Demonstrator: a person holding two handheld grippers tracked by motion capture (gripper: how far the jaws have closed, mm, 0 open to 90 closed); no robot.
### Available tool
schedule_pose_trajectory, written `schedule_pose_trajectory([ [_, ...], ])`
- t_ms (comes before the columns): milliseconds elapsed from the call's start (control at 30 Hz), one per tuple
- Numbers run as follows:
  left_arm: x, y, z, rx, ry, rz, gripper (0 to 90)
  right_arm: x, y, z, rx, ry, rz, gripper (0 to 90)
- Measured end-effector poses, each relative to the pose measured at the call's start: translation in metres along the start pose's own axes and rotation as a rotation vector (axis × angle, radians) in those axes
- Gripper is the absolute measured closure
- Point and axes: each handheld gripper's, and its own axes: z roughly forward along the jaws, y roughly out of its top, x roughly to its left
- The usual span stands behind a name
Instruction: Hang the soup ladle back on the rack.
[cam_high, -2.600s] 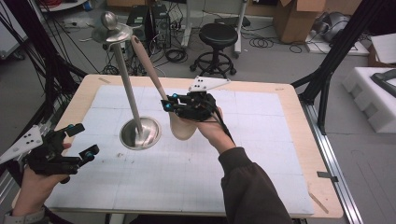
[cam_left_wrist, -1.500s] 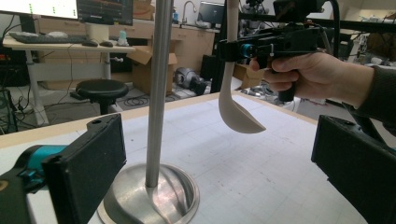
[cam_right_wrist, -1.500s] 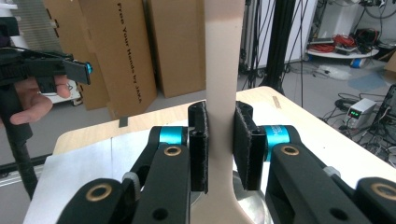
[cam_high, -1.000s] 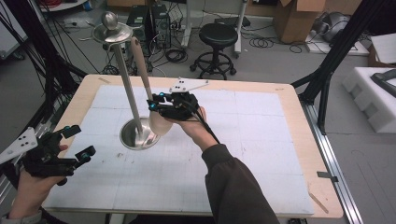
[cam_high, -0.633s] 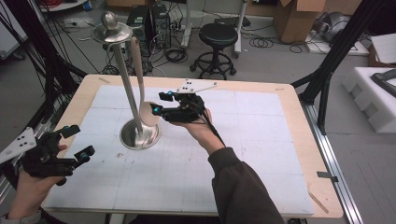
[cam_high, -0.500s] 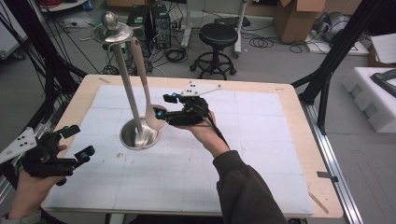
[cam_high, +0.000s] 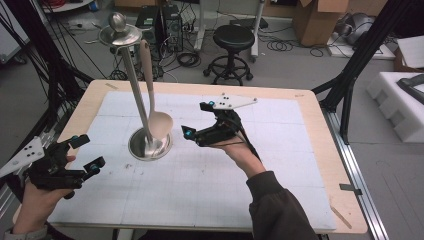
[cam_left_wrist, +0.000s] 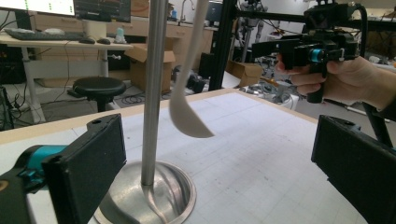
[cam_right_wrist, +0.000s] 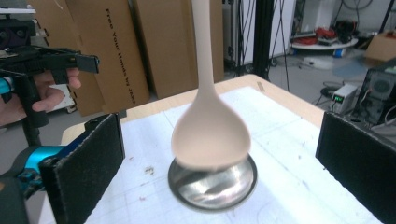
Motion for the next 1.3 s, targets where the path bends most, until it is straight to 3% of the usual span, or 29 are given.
schedule_pose_trajectory([
  [533, -0.001, -0.003, 0.006, 0.005, -0.006, 0.003, 3.4, -0.010, -0.026, -0.046, 0.004, -0.043, -0.032, 0.1],
  [1133, -0.003, -0.007, 0.014, 0.018, -0.015, 0.006, 3.4, -0.018, -0.065, -0.104, -0.012, -0.117, -0.003, 0.1],
  [1300, -0.003, -0.008, 0.017, 0.024, -0.019, 0.007, 3.4, -0.024, -0.076, -0.117, -0.027, -0.145, 0.024, 0.1],
])
